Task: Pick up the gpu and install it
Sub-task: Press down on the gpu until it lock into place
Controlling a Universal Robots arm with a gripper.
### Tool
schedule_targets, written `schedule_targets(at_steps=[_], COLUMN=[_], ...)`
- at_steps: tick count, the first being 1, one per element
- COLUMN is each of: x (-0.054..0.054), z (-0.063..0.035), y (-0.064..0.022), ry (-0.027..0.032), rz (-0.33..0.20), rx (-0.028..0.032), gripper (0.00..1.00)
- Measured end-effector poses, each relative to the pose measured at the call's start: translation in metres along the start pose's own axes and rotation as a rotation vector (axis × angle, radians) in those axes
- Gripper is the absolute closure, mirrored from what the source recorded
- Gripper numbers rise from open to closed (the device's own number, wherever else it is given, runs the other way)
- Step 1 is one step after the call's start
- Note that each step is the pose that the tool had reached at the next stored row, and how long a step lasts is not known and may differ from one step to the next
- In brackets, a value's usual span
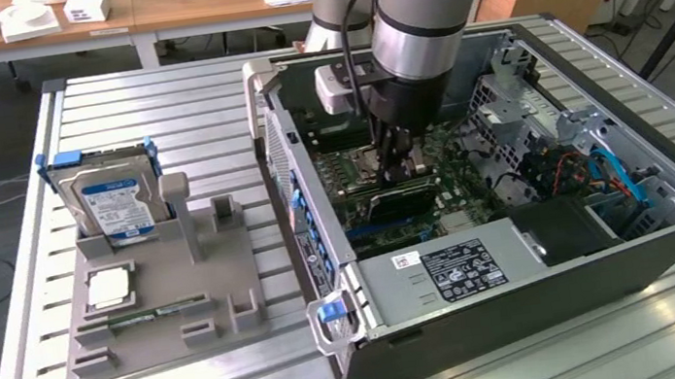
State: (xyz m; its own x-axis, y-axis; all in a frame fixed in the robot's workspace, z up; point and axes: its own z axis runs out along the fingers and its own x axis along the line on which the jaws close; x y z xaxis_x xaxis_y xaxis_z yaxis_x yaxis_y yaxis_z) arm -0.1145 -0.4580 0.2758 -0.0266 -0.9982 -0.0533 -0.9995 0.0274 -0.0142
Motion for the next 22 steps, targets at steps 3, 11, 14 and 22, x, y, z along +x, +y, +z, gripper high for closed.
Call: schedule_targets(at_steps=[3, 11, 14, 22], x=[0.0002, 0.0003, 0.0004, 0.0004], z=[0.0014, 0.0044, 0.0045, 0.0057], y=[0.0007, 0.0009, 0.0009, 0.0012], ry=[-0.0001, 0.0001, 0.0002, 0.0001], rz=[0.000, 0.000, 0.000, 0.000], rx=[0.0001, 0.0000, -0.0001, 0.0000], gripper=[0.89, 0.89, 0.89, 0.89])
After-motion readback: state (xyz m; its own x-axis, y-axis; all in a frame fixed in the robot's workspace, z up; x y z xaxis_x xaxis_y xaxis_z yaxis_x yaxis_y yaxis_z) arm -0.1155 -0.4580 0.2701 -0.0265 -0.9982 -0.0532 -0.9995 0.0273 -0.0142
